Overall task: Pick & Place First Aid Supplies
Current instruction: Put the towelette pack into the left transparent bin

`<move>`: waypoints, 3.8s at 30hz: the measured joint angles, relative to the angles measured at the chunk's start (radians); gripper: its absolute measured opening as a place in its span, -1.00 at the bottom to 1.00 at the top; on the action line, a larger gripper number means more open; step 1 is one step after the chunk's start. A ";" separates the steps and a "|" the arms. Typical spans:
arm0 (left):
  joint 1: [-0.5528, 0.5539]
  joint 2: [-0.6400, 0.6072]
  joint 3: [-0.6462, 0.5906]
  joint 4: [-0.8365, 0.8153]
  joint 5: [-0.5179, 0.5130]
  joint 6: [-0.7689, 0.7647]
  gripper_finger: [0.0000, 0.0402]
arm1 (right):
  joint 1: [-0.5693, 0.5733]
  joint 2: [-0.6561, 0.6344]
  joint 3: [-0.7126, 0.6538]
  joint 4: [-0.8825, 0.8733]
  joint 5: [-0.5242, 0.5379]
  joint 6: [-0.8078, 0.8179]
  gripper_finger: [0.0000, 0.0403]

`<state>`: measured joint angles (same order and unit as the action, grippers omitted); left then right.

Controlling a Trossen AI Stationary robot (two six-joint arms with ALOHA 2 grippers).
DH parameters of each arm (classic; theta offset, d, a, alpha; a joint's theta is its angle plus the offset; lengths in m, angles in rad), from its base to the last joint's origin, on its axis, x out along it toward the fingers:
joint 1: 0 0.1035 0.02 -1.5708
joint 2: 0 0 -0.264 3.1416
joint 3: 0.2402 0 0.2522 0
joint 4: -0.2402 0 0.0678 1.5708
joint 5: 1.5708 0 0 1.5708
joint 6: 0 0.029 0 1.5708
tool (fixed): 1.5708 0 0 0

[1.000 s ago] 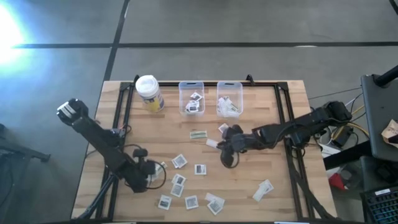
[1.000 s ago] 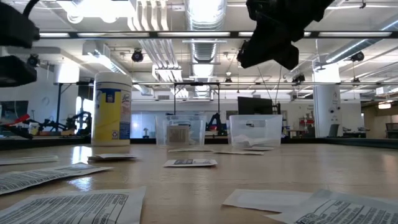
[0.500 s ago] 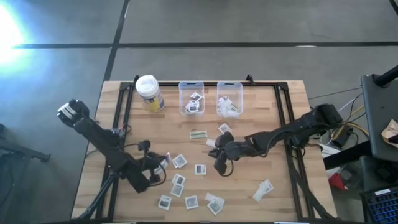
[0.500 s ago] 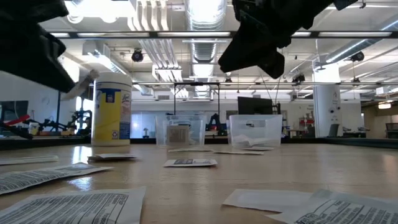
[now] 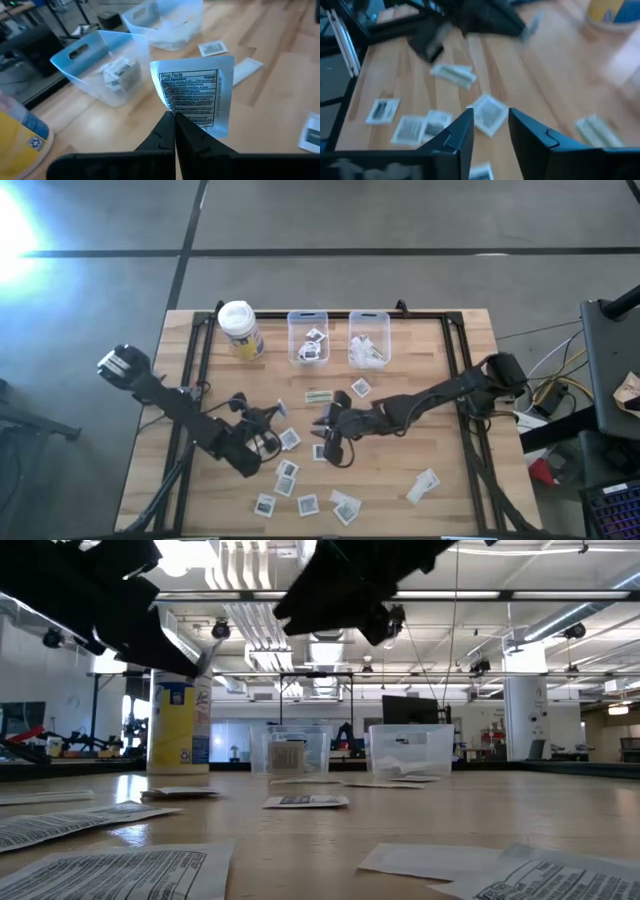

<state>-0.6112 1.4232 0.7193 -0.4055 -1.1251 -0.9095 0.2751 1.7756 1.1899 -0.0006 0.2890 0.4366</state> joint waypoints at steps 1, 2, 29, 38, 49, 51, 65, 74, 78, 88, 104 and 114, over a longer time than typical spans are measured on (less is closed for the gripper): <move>0.003 0.004 0.000 0.006 -0.010 0.003 -1.00 | -0.005 0.007 0.020 0.002 0.001 -0.016 -0.37; 0.005 0.009 0.000 0.015 -0.022 0.011 -1.00 | -0.011 0.012 0.035 0.001 0.002 -0.035 -0.35; 0.006 0.025 -0.001 0.309 -0.188 0.358 -1.00 | -0.027 0.076 0.171 -0.015 0.100 -0.288 -0.39; 0.007 0.025 -0.001 0.334 -0.216 0.368 -1.00 | -0.031 0.076 0.173 -0.017 0.211 -0.282 -0.40; 0.007 0.025 0.000 0.429 -0.263 0.431 -1.00 | -0.033 0.076 0.173 0.001 0.207 -0.292 -0.37; 0.007 0.025 0.000 0.461 -0.261 0.457 -1.00 | -0.034 0.076 0.174 0.026 0.203 -0.306 -0.38; 0.006 0.025 0.000 0.539 -0.256 0.518 -1.00 | -0.049 0.075 0.174 0.108 0.181 -0.257 -0.54; 0.006 0.025 -0.002 0.539 -0.257 0.526 -1.00 | -0.055 0.075 0.174 0.064 0.174 -0.208 -0.93; 0.006 0.025 -0.002 0.539 -0.255 0.561 -1.00 | -0.055 0.074 0.174 0.059 0.174 -0.192 -0.96; 0.007 0.025 -0.002 0.539 -0.241 0.569 -1.00 | -0.055 0.074 0.174 0.027 0.174 -0.199 -0.96; 0.006 0.025 -0.002 0.545 -0.196 0.649 -0.47 | -0.056 0.074 0.172 -0.058 0.184 -0.203 -0.96; 0.006 0.014 0.010 0.541 -0.176 0.647 -0.06 | -0.056 0.036 0.171 -0.179 0.217 -0.181 -0.96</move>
<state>-0.6048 1.4374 0.7294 0.1353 -1.3006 -0.2630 0.2195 1.8115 1.3613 -0.1797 0.5056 0.2554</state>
